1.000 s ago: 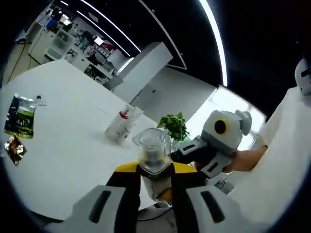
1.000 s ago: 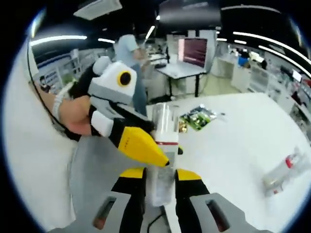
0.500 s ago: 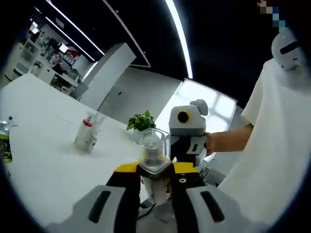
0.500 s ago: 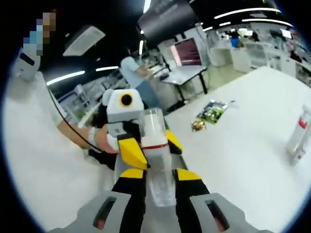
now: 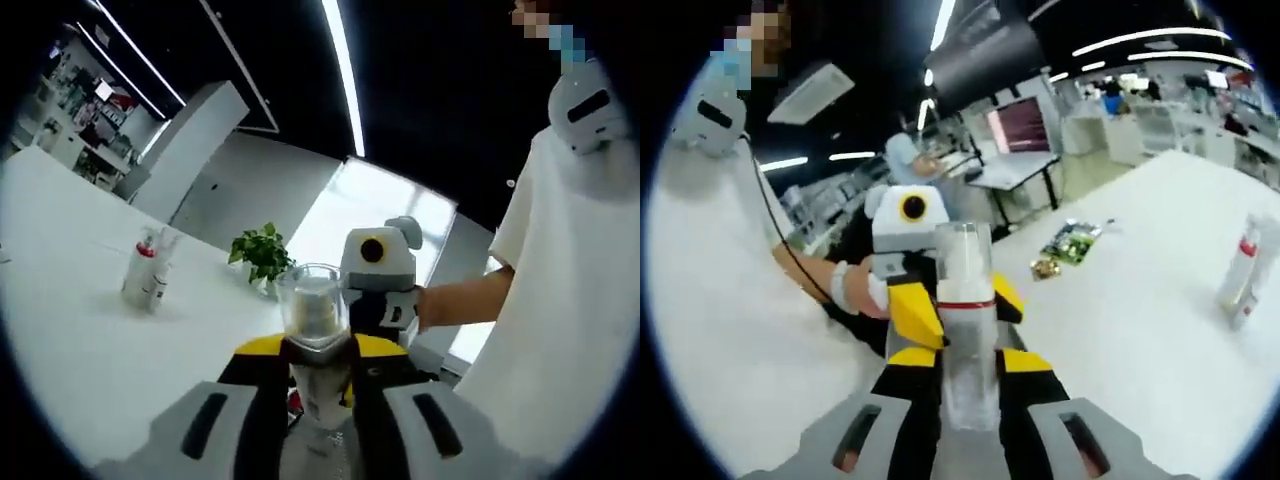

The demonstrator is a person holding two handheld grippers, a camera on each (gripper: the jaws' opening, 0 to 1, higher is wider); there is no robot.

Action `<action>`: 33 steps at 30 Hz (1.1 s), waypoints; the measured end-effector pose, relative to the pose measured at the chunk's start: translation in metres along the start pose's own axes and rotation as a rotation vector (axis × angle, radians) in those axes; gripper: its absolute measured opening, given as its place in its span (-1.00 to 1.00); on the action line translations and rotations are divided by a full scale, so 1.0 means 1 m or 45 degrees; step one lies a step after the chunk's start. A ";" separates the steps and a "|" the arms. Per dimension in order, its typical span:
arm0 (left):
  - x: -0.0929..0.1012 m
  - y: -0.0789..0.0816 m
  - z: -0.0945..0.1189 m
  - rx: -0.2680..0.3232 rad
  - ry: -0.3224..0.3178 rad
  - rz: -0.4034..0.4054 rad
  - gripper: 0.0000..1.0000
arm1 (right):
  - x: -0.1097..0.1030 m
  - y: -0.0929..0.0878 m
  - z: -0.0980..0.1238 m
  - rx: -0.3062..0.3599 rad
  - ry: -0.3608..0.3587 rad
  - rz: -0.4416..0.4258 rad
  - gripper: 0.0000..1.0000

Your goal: Arrange the skincare products in the storage area until every visible bottle or jar stands upright without overlapping.

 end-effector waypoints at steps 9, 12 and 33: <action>-0.025 -0.002 0.001 0.000 0.198 0.016 -0.57 | 0.018 -0.003 -0.017 0.011 -0.296 0.149 -0.72; -0.030 0.000 0.002 0.014 0.240 0.024 -0.57 | 0.018 -0.002 -0.023 0.018 -0.356 0.187 -0.72; -0.033 -0.002 0.007 -0.003 0.228 0.123 -0.64 | 0.020 -0.004 -0.024 -0.038 -0.331 0.239 -0.67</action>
Point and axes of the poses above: the point that each gripper's makers call its tool centre point, and the gripper's own axes: z roughly backward along the fingers, x roughly to its right, y roughly out of its top, the point moved 2 cm from there along z, roughly backward along the fingers, and after that the axes turned 2 degrees about x, right-handed, at the moved point
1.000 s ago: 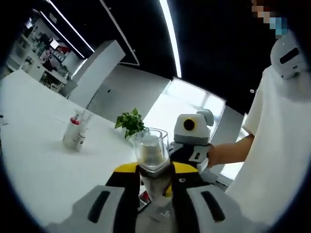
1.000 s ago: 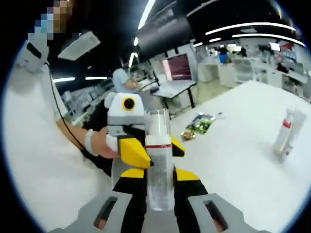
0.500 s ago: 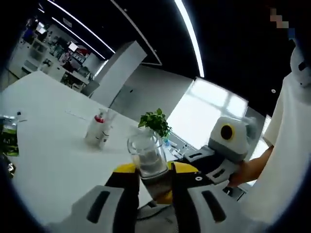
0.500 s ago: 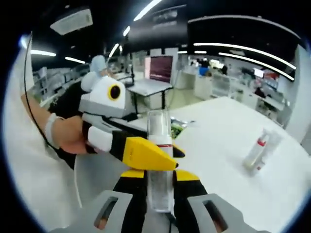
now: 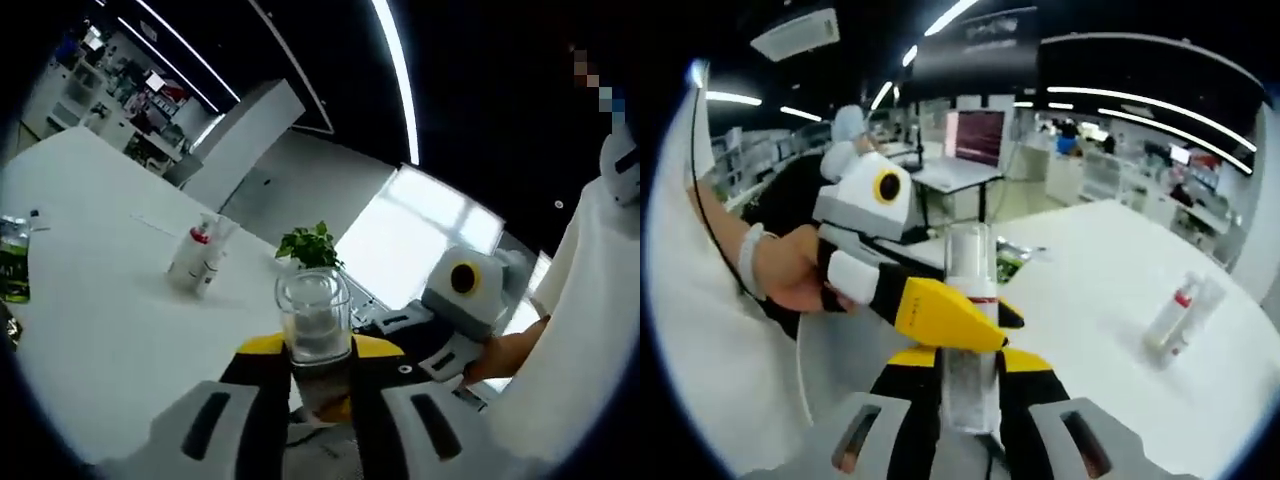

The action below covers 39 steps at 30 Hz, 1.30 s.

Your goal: Arrange the skincare products in the storage area until every visible bottle or jar stands upright without overlapping.

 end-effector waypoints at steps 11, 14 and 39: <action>0.024 -0.002 0.001 -0.016 -0.162 -0.030 -0.65 | -0.010 0.000 0.022 0.095 0.400 -0.251 -0.60; 0.032 -0.004 0.000 -0.028 -0.227 -0.032 -0.65 | -0.014 -0.003 0.026 0.086 0.486 -0.365 -0.60; 0.047 0.017 0.011 0.124 -0.413 0.042 -0.64 | -0.030 0.020 0.028 0.156 0.661 -0.420 -0.67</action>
Point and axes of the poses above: the point that each gripper's makers call its tool centre point, and the gripper's own axes: z roughly backward along the fingers, x roughly to its right, y roughly out of its top, the point moved 2 cm from there along z, roughly backward along the fingers, and after that the axes turned 2 degrees about x, right-handed, at the moved point
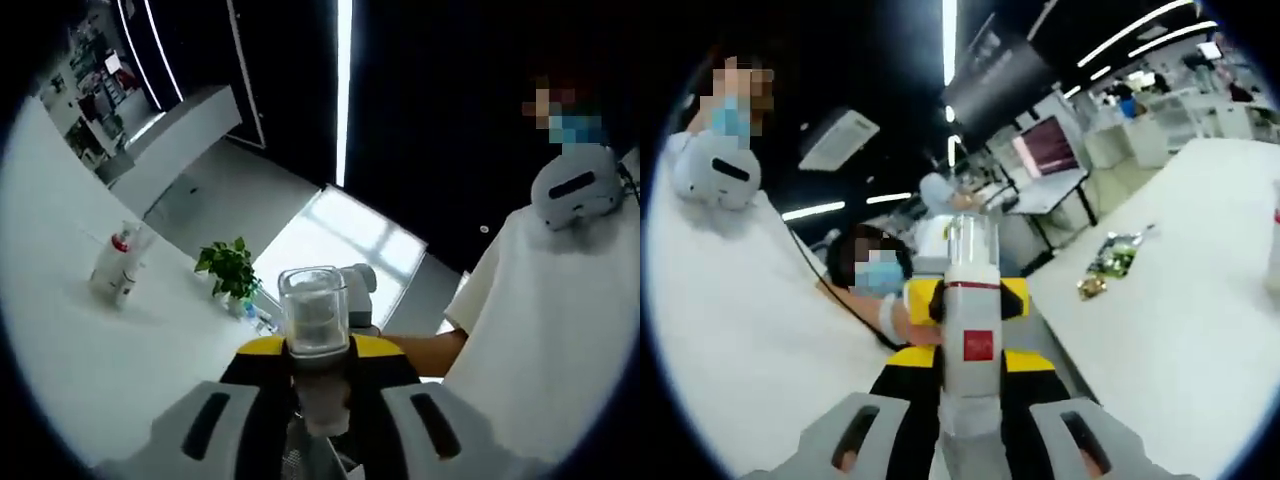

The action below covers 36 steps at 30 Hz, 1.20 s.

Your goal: Arrange the skincare products in the storage area until every visible bottle or jar stands upright without overlapping.

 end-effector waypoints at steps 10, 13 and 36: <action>-0.026 0.005 0.005 0.040 0.187 -0.022 -0.62 | 0.023 0.002 -0.011 0.008 -0.199 0.074 -0.69; -0.035 0.006 0.006 0.048 0.248 -0.001 -0.61 | 0.030 0.002 -0.013 0.019 -0.251 0.032 -0.69; -0.049 0.011 0.029 0.052 0.434 0.033 -0.55 | 0.036 0.011 -0.049 -0.054 -0.462 0.271 -0.67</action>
Point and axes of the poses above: the point that each gripper's makers call its tool centre point, and the gripper's own axes: z roughly backward along the fingers, x roughly to its right, y roughly out of its top, the point moved 2 cm from there along z, roughly backward along the fingers, and after that the axes turned 2 degrees about x, right-handed, at the moved point
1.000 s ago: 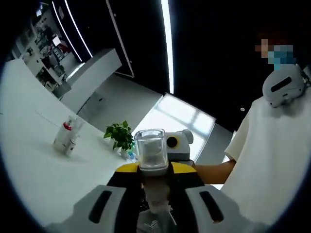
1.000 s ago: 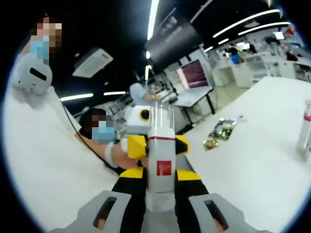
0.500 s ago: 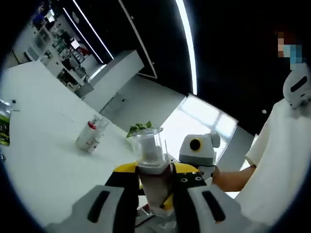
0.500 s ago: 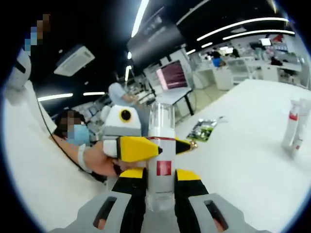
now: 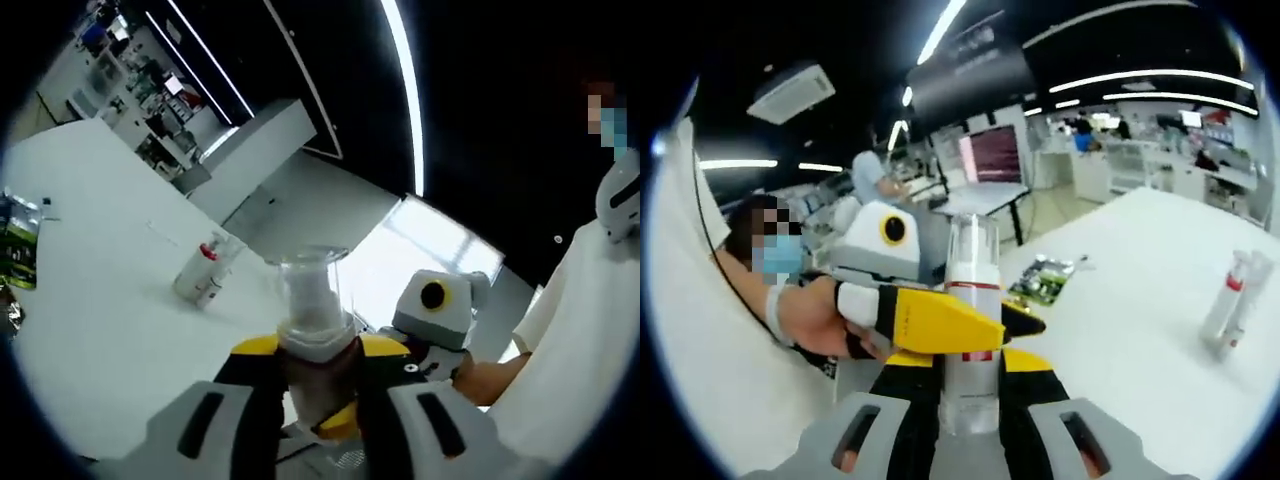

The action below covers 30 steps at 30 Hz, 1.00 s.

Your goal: Arrange the skincare products in the storage area until every visible bottle or jar stands upright without overlapping.

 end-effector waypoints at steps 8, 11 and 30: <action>0.005 0.005 0.003 0.032 -0.086 0.083 -0.57 | -0.004 0.006 0.004 0.045 0.058 -0.015 -0.66; 0.010 0.007 0.003 0.049 -0.137 0.134 -0.57 | -0.010 0.009 0.010 0.062 0.162 -0.084 -0.63; 0.038 0.019 0.008 0.131 -0.384 0.279 -0.57 | -0.031 0.016 0.036 0.102 0.549 -0.434 -0.45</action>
Point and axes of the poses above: the point that each gripper's makers call its tool centre point, and the gripper's own axes: z roughly backward along the fingers, x roughly to its right, y roughly out of its top, the point moved 2 cm from there along z, roughly backward along the fingers, and after that the axes turned 2 degrees about x, right-handed, at the moved point
